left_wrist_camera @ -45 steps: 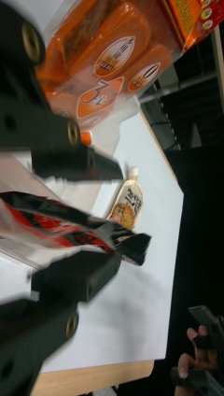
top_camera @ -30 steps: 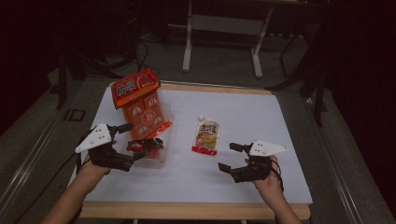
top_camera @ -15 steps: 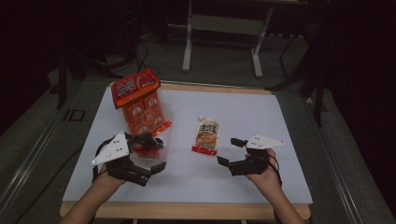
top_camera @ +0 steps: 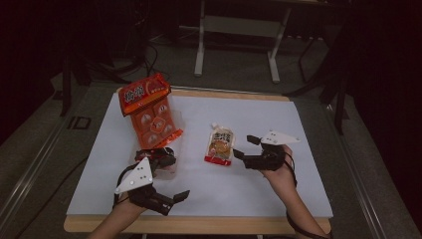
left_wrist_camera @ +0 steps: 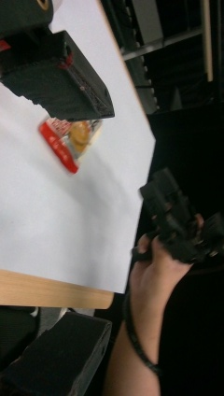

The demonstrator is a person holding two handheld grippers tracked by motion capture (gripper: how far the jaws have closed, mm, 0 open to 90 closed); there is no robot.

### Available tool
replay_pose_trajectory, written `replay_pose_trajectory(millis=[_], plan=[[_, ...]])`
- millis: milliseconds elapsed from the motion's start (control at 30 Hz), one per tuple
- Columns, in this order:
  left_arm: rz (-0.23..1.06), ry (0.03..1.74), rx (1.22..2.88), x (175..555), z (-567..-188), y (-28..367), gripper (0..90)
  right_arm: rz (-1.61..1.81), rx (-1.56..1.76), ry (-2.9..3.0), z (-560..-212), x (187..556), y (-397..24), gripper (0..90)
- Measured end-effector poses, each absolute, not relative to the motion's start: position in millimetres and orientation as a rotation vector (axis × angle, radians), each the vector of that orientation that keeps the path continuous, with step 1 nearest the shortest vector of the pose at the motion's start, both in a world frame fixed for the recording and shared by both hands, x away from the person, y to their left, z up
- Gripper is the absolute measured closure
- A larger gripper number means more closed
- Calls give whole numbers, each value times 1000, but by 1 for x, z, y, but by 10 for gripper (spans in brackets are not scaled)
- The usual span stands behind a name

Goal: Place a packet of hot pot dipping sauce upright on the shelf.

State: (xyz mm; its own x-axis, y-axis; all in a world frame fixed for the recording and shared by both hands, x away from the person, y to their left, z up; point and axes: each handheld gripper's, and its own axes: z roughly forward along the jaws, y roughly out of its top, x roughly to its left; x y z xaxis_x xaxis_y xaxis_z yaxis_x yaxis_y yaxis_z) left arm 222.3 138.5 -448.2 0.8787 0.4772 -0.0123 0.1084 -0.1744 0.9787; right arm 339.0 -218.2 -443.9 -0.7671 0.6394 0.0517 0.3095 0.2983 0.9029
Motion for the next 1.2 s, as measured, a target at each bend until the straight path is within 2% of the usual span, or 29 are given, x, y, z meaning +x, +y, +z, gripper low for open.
replay_pose_trajectory(millis=[333, 567, 700, 867, 1067, 1200], plan=[[286, 467, 1728, 217, -483, 125, 21, 1369, 916, 2277, -456, 376, -215, 285], [340, 459, 1750, 215, -498, 125, 36, 1309, 972, 2282, -466, 400, -209, 393], [349, 445, 1758, 213, -504, 125, 44, 1287, 1006, 2289, -472, 413, -206, 411], [342, 452, 1766, 209, -506, 125, 46, 1262, 1034, 2289, -481, 428, -204, 489], [318, 459, 1766, 210, -509, 124, 46, 1184, 1054, 2290, -494, 442, -195, 528], [311, 448, 1775, 211, -510, 122, 46, 1150, 1103, 2291, -503, 454, -192, 586]])
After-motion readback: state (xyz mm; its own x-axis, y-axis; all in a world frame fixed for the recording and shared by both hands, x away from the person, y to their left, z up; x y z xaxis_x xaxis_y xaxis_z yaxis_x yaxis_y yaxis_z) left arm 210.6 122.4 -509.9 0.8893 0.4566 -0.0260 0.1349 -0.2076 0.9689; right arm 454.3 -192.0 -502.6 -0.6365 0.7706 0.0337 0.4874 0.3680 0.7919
